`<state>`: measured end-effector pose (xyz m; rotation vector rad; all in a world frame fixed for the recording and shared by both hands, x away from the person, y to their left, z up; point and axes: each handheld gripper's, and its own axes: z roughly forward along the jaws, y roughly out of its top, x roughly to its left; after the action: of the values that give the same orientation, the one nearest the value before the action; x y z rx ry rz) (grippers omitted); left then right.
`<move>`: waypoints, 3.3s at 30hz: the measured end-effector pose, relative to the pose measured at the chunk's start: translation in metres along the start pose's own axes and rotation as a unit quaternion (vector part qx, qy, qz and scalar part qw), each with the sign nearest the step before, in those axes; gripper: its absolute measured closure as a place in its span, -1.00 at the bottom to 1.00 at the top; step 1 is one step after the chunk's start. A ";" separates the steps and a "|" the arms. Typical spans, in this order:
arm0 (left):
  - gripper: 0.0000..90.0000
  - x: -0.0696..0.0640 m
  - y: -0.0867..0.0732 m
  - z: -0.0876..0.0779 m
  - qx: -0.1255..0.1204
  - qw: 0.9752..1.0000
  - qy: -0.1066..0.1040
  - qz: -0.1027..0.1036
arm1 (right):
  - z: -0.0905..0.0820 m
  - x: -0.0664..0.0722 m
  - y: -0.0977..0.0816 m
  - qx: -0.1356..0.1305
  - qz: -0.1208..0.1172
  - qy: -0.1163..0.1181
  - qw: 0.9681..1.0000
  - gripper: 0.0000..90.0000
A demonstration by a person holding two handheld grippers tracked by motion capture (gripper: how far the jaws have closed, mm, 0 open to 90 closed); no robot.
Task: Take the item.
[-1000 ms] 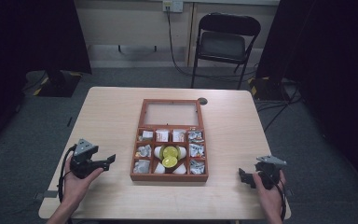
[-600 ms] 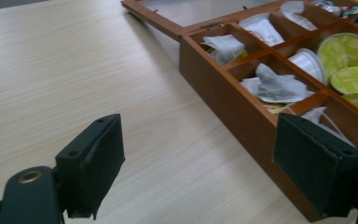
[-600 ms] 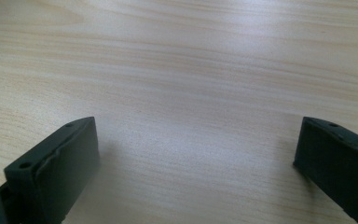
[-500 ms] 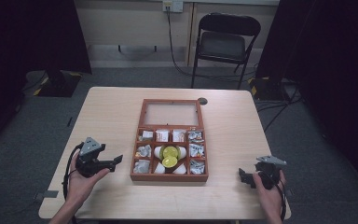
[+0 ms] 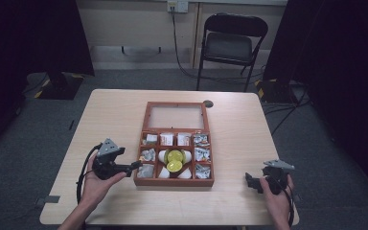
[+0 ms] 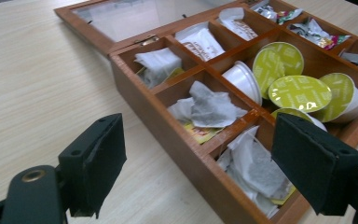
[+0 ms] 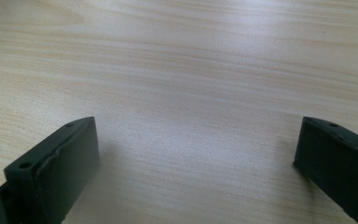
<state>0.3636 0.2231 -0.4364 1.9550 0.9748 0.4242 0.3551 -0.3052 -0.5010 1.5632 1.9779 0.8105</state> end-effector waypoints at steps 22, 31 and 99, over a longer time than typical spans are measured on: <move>-0.57 -0.033 0.035 0.034 0.009 0.998 -0.064 0.014 | 0.000 0.000 0.000 0.000 0.000 0.000 1.000 -1.00; -0.57 -0.047 0.049 0.050 0.019 0.996 -0.079 0.034 | 0.000 0.000 0.000 0.000 0.000 0.000 1.000 -1.00; -0.10 -0.078 0.025 0.108 0.153 0.981 -0.108 0.050 | 0.000 0.000 0.000 0.000 0.000 0.000 1.000 -1.00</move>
<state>0.3927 0.0947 -0.4689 2.2799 0.8414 0.1169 0.3550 -0.3050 -0.5011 1.5639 1.9774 0.8106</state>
